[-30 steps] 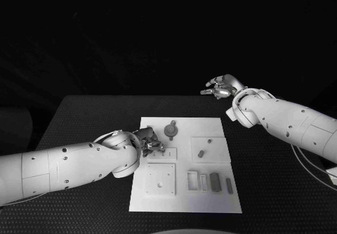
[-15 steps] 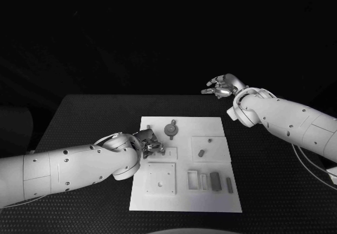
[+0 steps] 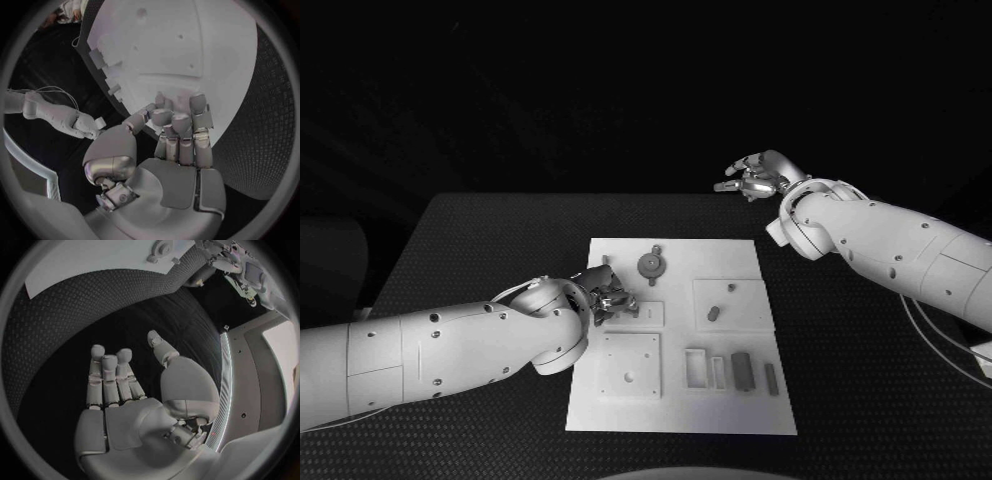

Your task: Assemble the parts on the task board

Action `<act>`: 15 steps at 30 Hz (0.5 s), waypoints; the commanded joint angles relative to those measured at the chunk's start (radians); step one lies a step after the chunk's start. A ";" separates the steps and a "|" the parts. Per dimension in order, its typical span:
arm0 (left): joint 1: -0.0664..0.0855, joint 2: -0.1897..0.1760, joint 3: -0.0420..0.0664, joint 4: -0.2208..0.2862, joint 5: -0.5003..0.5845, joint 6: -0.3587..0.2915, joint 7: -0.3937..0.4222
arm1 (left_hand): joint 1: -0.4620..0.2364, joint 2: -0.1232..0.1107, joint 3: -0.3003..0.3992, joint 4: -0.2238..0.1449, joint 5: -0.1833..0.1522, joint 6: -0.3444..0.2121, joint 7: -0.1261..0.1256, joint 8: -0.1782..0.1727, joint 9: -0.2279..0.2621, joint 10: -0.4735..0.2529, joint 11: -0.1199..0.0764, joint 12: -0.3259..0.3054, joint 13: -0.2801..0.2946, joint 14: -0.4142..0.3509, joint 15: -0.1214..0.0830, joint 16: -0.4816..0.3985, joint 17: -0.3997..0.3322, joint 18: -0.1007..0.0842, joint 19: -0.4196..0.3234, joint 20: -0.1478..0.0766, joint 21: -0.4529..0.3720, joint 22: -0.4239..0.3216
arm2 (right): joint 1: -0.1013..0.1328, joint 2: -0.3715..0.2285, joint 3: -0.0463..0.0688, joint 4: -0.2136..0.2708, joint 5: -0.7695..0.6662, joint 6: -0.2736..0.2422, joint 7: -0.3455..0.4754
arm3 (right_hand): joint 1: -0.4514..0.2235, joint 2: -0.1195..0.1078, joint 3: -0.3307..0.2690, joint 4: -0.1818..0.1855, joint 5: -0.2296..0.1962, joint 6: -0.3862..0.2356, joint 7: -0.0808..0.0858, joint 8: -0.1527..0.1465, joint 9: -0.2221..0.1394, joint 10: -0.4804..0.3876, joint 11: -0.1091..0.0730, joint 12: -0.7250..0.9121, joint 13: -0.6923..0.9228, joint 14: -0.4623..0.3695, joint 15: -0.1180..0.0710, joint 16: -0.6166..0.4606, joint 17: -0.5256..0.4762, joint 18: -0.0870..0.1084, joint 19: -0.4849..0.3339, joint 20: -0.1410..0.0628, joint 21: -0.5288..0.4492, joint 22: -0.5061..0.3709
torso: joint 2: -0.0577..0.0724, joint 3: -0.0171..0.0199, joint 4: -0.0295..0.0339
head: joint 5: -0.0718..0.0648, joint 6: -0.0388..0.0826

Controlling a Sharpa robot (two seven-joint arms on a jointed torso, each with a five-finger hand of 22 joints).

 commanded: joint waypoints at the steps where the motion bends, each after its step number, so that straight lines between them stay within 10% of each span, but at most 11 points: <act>1: -0.002 -0.001 0.000 0.007 -0.010 -0.005 -0.002 | 0.018 0.020 0.001 -0.002 -0.001 0.193 -0.106 0.003 0.003 -0.007 -0.018 0.004 -0.002 -0.013 -0.009 0.006 -0.002 0.017 0.010 -0.005 -0.005 0.017 | 0.000 0.000 0.000 -0.001 0.000 0.013 0.005 | -0.009 0.004 -0.005 0.001 0.000 0.009 0.000 0.007 -0.001 -0.148 -0.003 0.005 -0.002 -0.002 -0.006 0.005 -0.002 0.015 -0.001 0.007 -0.001 0.001 | 0.000 -0.0002 -0.0001 | 0.000 -0.002; 15: -0.003 -0.002 0.000 0.016 0.009 0.020 -0.004 | 0.020 0.017 0.009 -0.003 0.027 0.197 -0.107 0.002 0.004 -0.005 -0.020 0.006 -0.005 -0.012 -0.010 0.015 -0.015 0.017 0.012 -0.006 -0.003 0.019 | -0.001 0.002 0.000 -0.003 0.000 0.015 0.005 | -0.010 0.005 -0.005 0.001 0.000 0.009 0.000 0.007 -0.002 -0.148 -0.003 0.006 -0.003 -0.002 -0.006 0.005 -0.002 0.015 -0.001 0.007 -0.002 0.002 | 0.000 -0.0003 -0.0002 | -0.002 -0.005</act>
